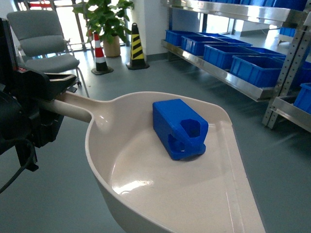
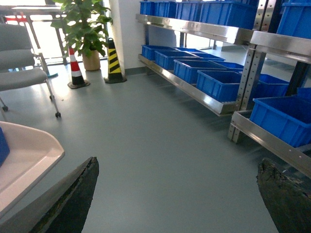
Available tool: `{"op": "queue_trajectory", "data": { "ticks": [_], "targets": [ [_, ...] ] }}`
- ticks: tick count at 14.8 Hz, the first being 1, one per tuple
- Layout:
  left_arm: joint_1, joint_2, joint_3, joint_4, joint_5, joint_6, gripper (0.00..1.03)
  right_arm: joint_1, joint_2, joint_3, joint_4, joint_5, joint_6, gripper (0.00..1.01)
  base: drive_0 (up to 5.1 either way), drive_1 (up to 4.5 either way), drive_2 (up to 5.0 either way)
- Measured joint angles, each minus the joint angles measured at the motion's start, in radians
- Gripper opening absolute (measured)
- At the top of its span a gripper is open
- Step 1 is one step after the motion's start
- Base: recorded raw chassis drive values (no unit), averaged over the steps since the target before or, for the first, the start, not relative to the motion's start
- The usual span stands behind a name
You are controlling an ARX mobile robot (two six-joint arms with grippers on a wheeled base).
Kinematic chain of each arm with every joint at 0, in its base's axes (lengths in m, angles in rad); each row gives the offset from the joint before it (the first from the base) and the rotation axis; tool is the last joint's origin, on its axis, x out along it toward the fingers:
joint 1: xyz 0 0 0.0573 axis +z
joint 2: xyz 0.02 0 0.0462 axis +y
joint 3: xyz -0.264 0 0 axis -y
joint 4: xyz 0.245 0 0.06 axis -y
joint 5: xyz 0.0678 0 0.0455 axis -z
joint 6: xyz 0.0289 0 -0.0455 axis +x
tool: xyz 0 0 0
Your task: Place part in tray to right shelf
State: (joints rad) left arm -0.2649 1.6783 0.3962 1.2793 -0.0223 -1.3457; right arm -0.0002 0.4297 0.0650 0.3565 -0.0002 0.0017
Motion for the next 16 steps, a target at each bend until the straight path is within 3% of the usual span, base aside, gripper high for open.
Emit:
{"op": "queue_trajectory", "data": {
  "ticks": [16],
  "targets": [
    [0.0, 0.0, 0.0, 0.0, -0.001, 0.0, 0.12, 0.0, 0.0, 0.0, 0.0, 0.0, 0.0, 0.98, -1.6, -1.56, -1.6]
  ]
}}
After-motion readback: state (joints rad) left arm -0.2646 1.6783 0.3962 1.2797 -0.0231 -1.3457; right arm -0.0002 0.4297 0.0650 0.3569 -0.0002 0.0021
